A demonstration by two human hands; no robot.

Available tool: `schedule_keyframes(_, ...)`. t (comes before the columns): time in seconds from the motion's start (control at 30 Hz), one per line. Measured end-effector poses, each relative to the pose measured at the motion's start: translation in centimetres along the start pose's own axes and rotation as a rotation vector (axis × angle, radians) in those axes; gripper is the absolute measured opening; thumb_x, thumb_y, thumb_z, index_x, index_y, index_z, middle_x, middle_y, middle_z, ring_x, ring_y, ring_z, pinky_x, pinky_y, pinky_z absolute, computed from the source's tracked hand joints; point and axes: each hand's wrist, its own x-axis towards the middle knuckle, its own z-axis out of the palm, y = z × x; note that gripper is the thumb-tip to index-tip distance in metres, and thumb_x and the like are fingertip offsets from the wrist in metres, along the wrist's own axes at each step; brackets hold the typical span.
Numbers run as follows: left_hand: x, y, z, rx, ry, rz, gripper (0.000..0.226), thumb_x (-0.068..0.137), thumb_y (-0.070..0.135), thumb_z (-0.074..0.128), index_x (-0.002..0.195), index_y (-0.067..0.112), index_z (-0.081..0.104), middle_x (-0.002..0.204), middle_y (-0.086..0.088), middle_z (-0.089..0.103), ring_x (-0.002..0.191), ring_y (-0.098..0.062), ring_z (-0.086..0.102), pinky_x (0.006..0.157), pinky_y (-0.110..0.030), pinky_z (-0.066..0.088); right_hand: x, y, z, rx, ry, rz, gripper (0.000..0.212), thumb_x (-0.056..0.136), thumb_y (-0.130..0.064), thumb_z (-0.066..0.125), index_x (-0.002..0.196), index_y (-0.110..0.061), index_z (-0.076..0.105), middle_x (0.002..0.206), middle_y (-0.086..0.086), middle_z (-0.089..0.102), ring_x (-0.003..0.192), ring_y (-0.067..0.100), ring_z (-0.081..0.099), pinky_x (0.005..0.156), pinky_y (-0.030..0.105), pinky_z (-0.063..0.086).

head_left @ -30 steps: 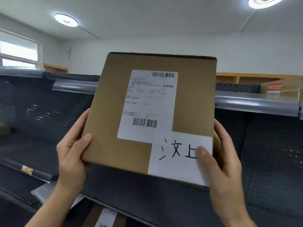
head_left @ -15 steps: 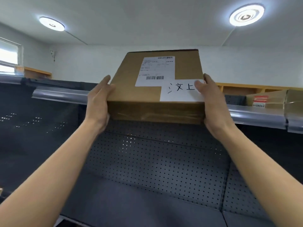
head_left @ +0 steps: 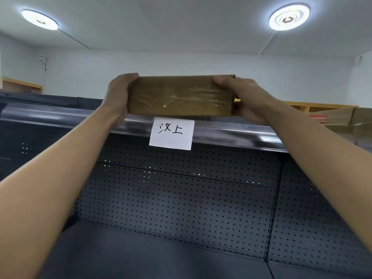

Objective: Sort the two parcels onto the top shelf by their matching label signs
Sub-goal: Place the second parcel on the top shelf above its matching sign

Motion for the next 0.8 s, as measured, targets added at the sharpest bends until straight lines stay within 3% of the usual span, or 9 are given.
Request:
schedule_keyframes(0.07, 1.2, -0.2, 0.3, 0.133, 0.033, -0.007, 0.020, 0.084, 0.042, 0.058, 0.085, 0.023, 0.063, 0.084, 0.000, 0.060, 0.086, -0.021, 0.060, 0.083, -0.043, 0.054, 1.1, 0.4, 0.7, 0.023, 0.032, 0.040, 0.046, 0.089, -0.043, 0.071, 0.123, -0.013, 0.064, 0.124, 0.010, 0.069, 0.118, 0.032, 0.066, 0.099, 0.055, 0.054)
schedule_keyframes(0.13, 2.2, -0.4, 0.7, 0.273, 0.030, -0.018, 0.021, 0.086, 0.044, 0.050, 0.083, 0.025, 0.058, 0.083, 0.001, 0.055, 0.081, -0.020, 0.055, 0.081, -0.038, 0.046, 1.8, 0.8, 1.1, 0.023, 0.013, 0.093, 0.027, 0.096, -0.041, 0.063, 0.111, -0.017, 0.061, 0.109, 0.005, 0.068, 0.102, 0.027, 0.068, 0.086, 0.045, 0.059)
schedule_keyframes(0.2, 2.8, -0.4, 1.2, 0.339, 0.017, -0.044, 0.021, 0.090, 0.042, 0.044, 0.082, 0.024, 0.053, 0.080, 0.000, 0.051, 0.076, -0.020, 0.050, 0.078, -0.037, 0.042, 2.3, 1.6, 1.1, 0.000, -0.017, 0.115, 0.016, 0.101, -0.037, 0.056, 0.101, -0.021, 0.058, 0.101, 0.002, 0.063, 0.091, 0.019, 0.064, 0.085, 0.042, 0.058)
schedule_keyframes(0.27, 3.2, -0.8, 1.3, 0.438, -0.014, -0.054, 0.022, 0.090, 0.036, 0.040, 0.076, 0.021, 0.048, 0.077, -0.004, 0.046, 0.070, -0.024, 0.045, 0.071, -0.038, 0.040, 2.5, 2.1, 0.7, -0.056, -0.062, 0.110, 0.017, 0.104, -0.032, 0.052, 0.096, -0.019, 0.058, 0.096, 0.001, 0.063, 0.087, 0.017, 0.063, 0.087, 0.038, 0.056)
schedule_keyframes(0.33, 3.6, -1.3, 1.5, 0.582, -0.077, -0.026, 0.020, 0.087, 0.027, 0.037, 0.071, 0.017, 0.044, 0.076, -0.013, 0.042, 0.070, -0.024, 0.041, 0.068, -0.043, 0.036, 2.5, 2.3, 0.4, -0.177, -0.118, 0.105, 0.021, 0.107, -0.028, 0.047, 0.093, -0.017, 0.058, 0.092, 0.000, 0.062, 0.082, 0.013, 0.062, 0.075, 0.027, 0.054)
schedule_keyframes(0.4, 3.7, -1.7, 1.9, 0.710, -0.093, 0.002, 0.026, 0.096, 0.024, 0.036, 0.080, 0.012, 0.053, 0.091, -0.017, 0.049, 0.084, -0.026, 0.045, 0.076, -0.044, 0.040, 2.9, 2.7, -0.1, -0.240, -0.128, 0.114, 0.019, 0.108, -0.026, 0.045, 0.097, -0.016, 0.056, 0.094, 0.001, 0.061, 0.083, 0.013, 0.060, 0.071, 0.025, 0.049)
schedule_keyframes(0.5, 4.3, -2.4, 2.2, 0.763, -0.091, 0.031, 0.042, 0.103, 0.025, 0.029, 0.117, -0.002, 0.058, 0.114, -0.021, 0.057, 0.100, -0.031, 0.051, 0.088, -0.040, 0.038, 3.5, 3.2, -0.4, -0.246, -0.103, 0.116, 0.015, 0.107, -0.025, 0.047, 0.108, -0.012, 0.055, 0.095, 0.002, 0.061, 0.088, 0.016, 0.060, 0.068, 0.023, 0.050)
schedule_keyframes(0.6, 4.6, -2.8, 2.0, 0.801, -0.062, 0.061, 0.042, 0.100, 0.024, 0.029, 0.118, 0.003, 0.061, 0.122, -0.023, 0.063, 0.098, -0.032, 0.055, 0.084, -0.039, 0.041, 3.9, 3.4, -0.1, -0.354, -0.043, 0.093, 0.020, 0.107, -0.028, 0.049, 0.115, -0.011, 0.051, 0.090, -0.001, 0.059, 0.076, 0.011, 0.058, 0.049, 0.013, 0.048)
schedule_keyframes(0.8, 3.4, -3.4, 2.8, 0.960, 0.119, 0.151, 0.044, 0.103, 0.025, 0.029, 0.131, 0.016, 0.061, 0.134, -0.019, 0.059, 0.115, -0.038, 0.054, 0.086, -0.040, 0.037, 4.1, 3.6, -0.1, -0.577, 0.021, 0.038, 0.034, 0.103, -0.042, 0.052, 0.117, -0.011, 0.055, 0.091, -0.002, 0.059, 0.079, 0.013, 0.057, 0.065, 0.026, 0.045)
